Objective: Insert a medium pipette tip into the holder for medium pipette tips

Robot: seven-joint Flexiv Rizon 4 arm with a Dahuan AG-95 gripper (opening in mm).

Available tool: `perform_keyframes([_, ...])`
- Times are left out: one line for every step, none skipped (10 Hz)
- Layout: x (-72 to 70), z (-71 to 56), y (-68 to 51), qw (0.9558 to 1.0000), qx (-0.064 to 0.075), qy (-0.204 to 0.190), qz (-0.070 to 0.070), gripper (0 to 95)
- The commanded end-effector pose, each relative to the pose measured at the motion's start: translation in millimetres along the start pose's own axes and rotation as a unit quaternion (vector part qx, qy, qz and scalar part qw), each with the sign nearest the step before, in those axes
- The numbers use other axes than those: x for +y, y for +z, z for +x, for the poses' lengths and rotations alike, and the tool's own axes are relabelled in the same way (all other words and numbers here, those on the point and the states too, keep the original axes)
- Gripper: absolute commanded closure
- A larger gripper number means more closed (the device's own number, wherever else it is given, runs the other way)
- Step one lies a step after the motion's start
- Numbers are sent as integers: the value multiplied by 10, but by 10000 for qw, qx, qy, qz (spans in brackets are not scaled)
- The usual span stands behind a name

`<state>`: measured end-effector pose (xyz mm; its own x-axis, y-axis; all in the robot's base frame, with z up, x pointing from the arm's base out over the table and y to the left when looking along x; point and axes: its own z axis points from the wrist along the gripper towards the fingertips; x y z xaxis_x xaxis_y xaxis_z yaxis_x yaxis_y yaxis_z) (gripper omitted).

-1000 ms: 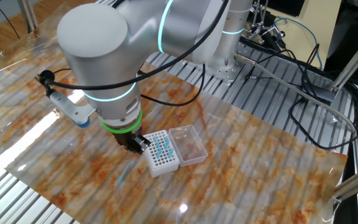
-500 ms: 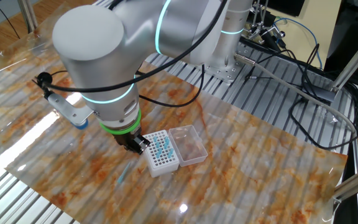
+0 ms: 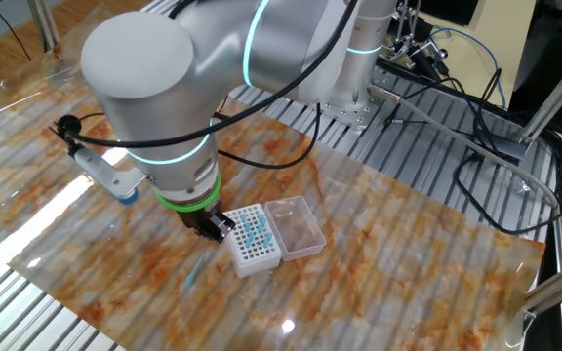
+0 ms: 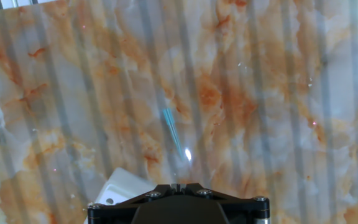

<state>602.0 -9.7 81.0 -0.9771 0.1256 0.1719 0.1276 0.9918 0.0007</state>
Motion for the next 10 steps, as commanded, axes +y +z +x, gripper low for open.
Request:
perform_keyframes([-4,-4,3,10000,-95,-7,-17,950])
perform_keyframes([-4,-4,3,9999,-114,-31,-26,950])
perform_keyframes([-4,-4,3,9998,-158,-16,-77,950])
perform_keyframes([-4,-4,3,9995,-281,-35,-120,950])
perform_keyframes([-4,-4,3,9992,-344,-29,-180,950])
perform_keyframes([-4,-4,3,9992,-358,-45,-173,950])
perform_keyframes([-4,-4,3,9992,-369,-47,-140,950])
perform_keyframes([-4,-4,3,9991,-420,-60,-97,950])
perform_keyframes([-4,-4,3,9990,-449,25,57,950])
perform_keyframes([-4,-4,3,9985,-523,39,154,950])
